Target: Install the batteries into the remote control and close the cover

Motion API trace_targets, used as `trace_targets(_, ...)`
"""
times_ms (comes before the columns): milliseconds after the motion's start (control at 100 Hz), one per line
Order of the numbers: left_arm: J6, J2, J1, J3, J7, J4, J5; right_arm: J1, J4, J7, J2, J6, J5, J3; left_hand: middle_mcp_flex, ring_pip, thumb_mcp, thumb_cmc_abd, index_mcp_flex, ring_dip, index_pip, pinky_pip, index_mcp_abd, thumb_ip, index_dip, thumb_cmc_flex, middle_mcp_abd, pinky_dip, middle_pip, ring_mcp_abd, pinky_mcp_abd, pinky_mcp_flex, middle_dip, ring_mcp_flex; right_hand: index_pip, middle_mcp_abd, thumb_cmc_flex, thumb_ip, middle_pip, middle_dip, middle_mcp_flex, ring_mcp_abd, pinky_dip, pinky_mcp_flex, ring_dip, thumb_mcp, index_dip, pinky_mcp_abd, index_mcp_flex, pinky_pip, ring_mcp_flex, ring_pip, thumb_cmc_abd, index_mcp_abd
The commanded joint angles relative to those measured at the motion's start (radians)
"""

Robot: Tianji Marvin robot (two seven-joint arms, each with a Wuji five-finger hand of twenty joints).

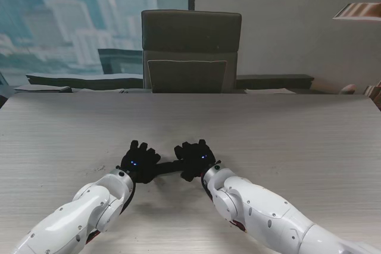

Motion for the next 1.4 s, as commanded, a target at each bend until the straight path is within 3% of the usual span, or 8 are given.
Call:
trace_targets(0, -0.006, 0.001, 0.022, 0.014, -0.031, 0.025, -0.002, -0.009, -0.012, 0.021, 0.004, -0.013, 0.004, 0.006, -0.013, 0.008, 0.004, 0.012, 0.090, -0.008, 0.146, 0.011, -0.211, 0.041, 0.047, 0.103, 0.001, -0.018, 0.010, 0.002, -0.001, -0.009, 0.007, -0.013, -0.012, 0.025, -0.030, -0.010, 0.006, 0.006, -0.035, -0.010, 0.006, -0.015, 0.011, 0.012, -0.010, 0.003, -0.010, -0.008, -0.012, -0.003, 0.007, 0.012)
trace_targets(310, -0.006, 0.001, 0.021, 0.014, -0.032, 0.024, -0.002, 0.004, 0.007, 0.022, 0.003, -0.066, 0.016, 0.007, -0.013, 0.009, 0.004, 0.012, 0.092, -0.007, 0.147, 0.012, -0.223, 0.041, 0.048, 0.101, -0.001, -0.018, 0.009, 0.000, -0.001, -0.008, 0.007, -0.011, 0.014, 0.010, 0.032, 0.034, 0.004, 0.003, -0.005, -0.020, 0.005, -0.014, 0.012, 0.002, 0.000, -0.001, 0.060, -0.010, 0.003, -0.003, 0.208, -0.041)
trace_targets(490, -0.006, 0.001, 0.022, 0.013, -0.032, 0.024, -0.002, 0.008, 0.011, 0.025, 0.001, -0.065, 0.022, 0.003, -0.013, 0.008, 0.004, 0.013, 0.090, -0.008, 0.146, 0.012, -0.216, 0.041, 0.047, 0.102, 0.000, -0.018, 0.009, 0.004, -0.002, -0.008, 0.007, -0.014, 0.031, 0.005, 0.050, 0.037, 0.010, 0.006, 0.019, -0.021, 0.006, -0.006, 0.013, 0.012, 0.008, -0.001, 0.085, -0.007, 0.021, 0.004, 0.229, -0.053)
trace_targets(710, -0.007, 0.001, 0.021, 0.014, -0.034, 0.023, -0.002, 0.008, 0.015, 0.031, -0.003, -0.046, 0.030, -0.001, -0.013, 0.007, 0.005, 0.013, 0.090, -0.008, 0.146, 0.012, -0.217, 0.041, 0.047, 0.101, 0.000, -0.018, 0.009, 0.001, -0.001, -0.008, 0.007, -0.013, 0.119, 0.003, 0.080, -0.066, 0.031, 0.014, 0.061, -0.018, 0.010, 0.016, 0.018, 0.005, -0.128, 0.002, 0.104, 0.006, 0.051, 0.036, 0.193, -0.077)
trace_targets(1060, -0.006, 0.001, 0.021, 0.014, -0.033, 0.023, -0.001, -0.001, 0.011, 0.033, -0.003, -0.020, 0.029, 0.001, -0.013, 0.007, 0.006, 0.012, 0.091, -0.008, 0.146, 0.012, -0.217, 0.041, 0.048, 0.103, 0.001, -0.018, 0.009, 0.000, 0.000, -0.009, 0.007, -0.013, 0.161, 0.004, 0.101, -0.102, 0.039, 0.016, 0.088, -0.013, 0.013, 0.029, 0.018, -0.005, -0.172, 0.006, 0.116, 0.013, 0.065, 0.048, 0.189, -0.094)
trace_targets(1290, -0.006, 0.001, 0.021, 0.014, -0.034, 0.023, -0.001, -0.001, 0.009, 0.033, -0.003, -0.023, 0.030, -0.002, -0.014, 0.008, 0.005, 0.012, 0.090, -0.008, 0.146, 0.012, -0.213, 0.041, 0.047, 0.103, -0.001, -0.017, 0.009, 0.002, 0.000, -0.009, 0.007, -0.013, 0.115, 0.009, 0.075, -0.062, 0.023, 0.010, 0.071, -0.010, 0.012, 0.024, 0.013, -0.002, -0.179, 0.006, 0.113, 0.011, 0.055, 0.035, 0.212, -0.070)
trace_targets(1330, -0.007, 0.001, 0.021, 0.014, -0.034, 0.023, -0.001, 0.000, 0.011, 0.033, -0.005, -0.024, 0.031, -0.005, -0.013, 0.008, 0.005, 0.012, 0.090, -0.008, 0.146, 0.012, -0.216, 0.041, 0.048, 0.103, 0.000, -0.018, 0.009, 0.001, 0.000, -0.009, 0.007, -0.013, 0.087, 0.010, 0.064, -0.031, 0.020, 0.009, 0.067, -0.010, 0.012, 0.023, 0.011, -0.002, -0.159, 0.005, 0.112, 0.011, 0.051, 0.030, 0.220, -0.063)
trace_targets(1390, -0.007, 0.001, 0.020, 0.015, -0.034, 0.023, -0.001, 0.004, 0.014, 0.034, -0.007, -0.024, 0.034, -0.010, -0.014, 0.007, 0.005, 0.011, 0.091, -0.008, 0.147, 0.012, -0.220, 0.041, 0.048, 0.103, 0.000, -0.018, 0.009, 0.001, 0.000, -0.009, 0.007, -0.014, 0.027, 0.014, 0.042, 0.040, 0.010, 0.007, 0.051, -0.009, 0.012, 0.017, 0.010, -0.008, -0.053, 0.002, 0.104, 0.009, 0.041, 0.020, 0.242, -0.048)
